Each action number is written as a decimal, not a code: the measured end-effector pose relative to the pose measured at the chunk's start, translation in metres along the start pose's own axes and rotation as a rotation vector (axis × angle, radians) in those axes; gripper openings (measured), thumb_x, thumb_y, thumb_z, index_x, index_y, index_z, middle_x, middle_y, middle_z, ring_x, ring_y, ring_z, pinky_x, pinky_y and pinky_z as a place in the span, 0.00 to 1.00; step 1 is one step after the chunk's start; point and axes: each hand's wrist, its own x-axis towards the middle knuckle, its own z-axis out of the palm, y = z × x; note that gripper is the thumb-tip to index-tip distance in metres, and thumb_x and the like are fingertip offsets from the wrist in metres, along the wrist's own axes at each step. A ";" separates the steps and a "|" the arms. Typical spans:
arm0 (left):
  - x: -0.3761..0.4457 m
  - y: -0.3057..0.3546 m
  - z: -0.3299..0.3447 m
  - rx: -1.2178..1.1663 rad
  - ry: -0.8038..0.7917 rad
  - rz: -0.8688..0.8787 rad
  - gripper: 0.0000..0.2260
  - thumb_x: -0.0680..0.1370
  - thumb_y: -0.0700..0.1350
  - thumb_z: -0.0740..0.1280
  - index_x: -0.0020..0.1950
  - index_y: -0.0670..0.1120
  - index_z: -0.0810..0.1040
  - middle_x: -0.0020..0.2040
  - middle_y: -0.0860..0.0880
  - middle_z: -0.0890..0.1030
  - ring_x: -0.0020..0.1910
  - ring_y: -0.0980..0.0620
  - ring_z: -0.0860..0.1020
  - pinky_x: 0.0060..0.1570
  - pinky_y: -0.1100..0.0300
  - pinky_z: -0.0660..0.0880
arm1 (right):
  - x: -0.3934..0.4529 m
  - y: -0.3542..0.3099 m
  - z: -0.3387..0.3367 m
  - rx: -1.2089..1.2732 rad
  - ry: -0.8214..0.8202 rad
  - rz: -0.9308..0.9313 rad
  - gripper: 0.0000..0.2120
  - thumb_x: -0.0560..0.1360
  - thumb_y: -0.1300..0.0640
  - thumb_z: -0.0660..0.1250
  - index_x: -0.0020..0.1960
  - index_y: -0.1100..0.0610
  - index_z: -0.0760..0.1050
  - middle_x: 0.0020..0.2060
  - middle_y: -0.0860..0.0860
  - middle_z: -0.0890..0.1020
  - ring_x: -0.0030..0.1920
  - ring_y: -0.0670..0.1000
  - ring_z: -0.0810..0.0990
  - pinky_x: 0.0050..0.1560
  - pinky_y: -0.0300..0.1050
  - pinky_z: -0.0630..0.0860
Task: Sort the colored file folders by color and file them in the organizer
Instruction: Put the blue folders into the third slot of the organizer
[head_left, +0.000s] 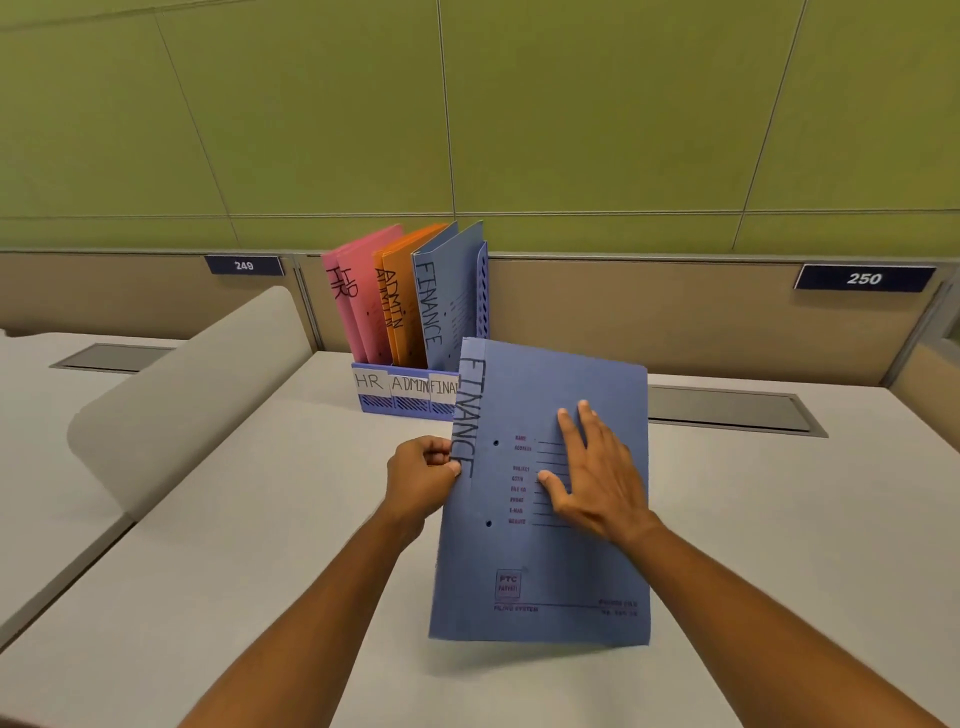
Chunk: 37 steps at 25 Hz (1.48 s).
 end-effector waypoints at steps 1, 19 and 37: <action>0.004 0.004 -0.004 -0.021 0.024 0.013 0.05 0.76 0.38 0.69 0.51 0.45 0.79 0.48 0.47 0.82 0.47 0.48 0.81 0.53 0.51 0.80 | 0.010 -0.003 -0.006 0.010 0.039 0.001 0.40 0.75 0.37 0.55 0.79 0.55 0.46 0.78 0.59 0.49 0.77 0.60 0.52 0.74 0.57 0.55; 0.117 0.041 -0.099 -0.018 0.272 0.397 0.11 0.75 0.34 0.69 0.53 0.47 0.73 0.51 0.50 0.78 0.48 0.51 0.77 0.48 0.59 0.77 | 0.220 -0.099 -0.111 -0.009 0.549 -0.146 0.16 0.71 0.58 0.71 0.58 0.57 0.75 0.52 0.55 0.79 0.54 0.59 0.76 0.50 0.53 0.66; 0.212 0.051 -0.077 -0.031 0.311 0.760 0.11 0.70 0.36 0.75 0.50 0.40 0.78 0.44 0.51 0.79 0.40 0.64 0.77 0.41 0.78 0.74 | 0.386 -0.134 -0.130 -0.044 0.553 -0.355 0.10 0.73 0.63 0.66 0.53 0.63 0.73 0.50 0.60 0.78 0.47 0.60 0.74 0.42 0.52 0.68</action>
